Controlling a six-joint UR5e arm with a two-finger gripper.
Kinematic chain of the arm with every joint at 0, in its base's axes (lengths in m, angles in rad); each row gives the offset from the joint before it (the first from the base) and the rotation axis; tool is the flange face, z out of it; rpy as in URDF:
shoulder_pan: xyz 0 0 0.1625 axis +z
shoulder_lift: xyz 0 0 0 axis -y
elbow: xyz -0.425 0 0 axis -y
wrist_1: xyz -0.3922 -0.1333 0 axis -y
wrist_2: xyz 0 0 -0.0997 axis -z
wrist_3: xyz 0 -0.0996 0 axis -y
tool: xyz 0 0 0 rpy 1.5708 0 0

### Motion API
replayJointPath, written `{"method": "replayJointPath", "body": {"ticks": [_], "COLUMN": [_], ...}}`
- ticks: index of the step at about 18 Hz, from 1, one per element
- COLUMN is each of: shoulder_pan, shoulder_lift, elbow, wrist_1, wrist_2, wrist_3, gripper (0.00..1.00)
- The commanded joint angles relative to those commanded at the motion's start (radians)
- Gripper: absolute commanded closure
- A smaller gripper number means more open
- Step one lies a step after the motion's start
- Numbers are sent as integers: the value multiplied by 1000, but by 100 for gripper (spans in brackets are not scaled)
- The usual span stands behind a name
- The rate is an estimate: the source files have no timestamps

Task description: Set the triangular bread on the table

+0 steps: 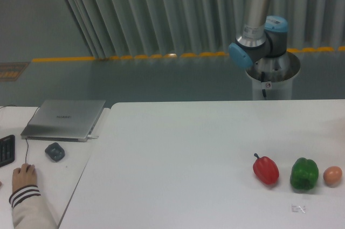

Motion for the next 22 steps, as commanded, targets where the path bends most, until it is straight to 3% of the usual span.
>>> {"method": "replayJointPath", "body": {"ticks": [16,17,20,22], "shoulder_pan": [-1,-1,-1,-1], "shoulder_lift": [-77,-81,-88,-94], "elbow": [-8,-9,-9,-12], "wrist_1": [83,85,85,88], "wrist_2": [0,2,2,2], "wrist_3": [-80,-84,-83,-84], "gripper": [0,1,19,19]}}
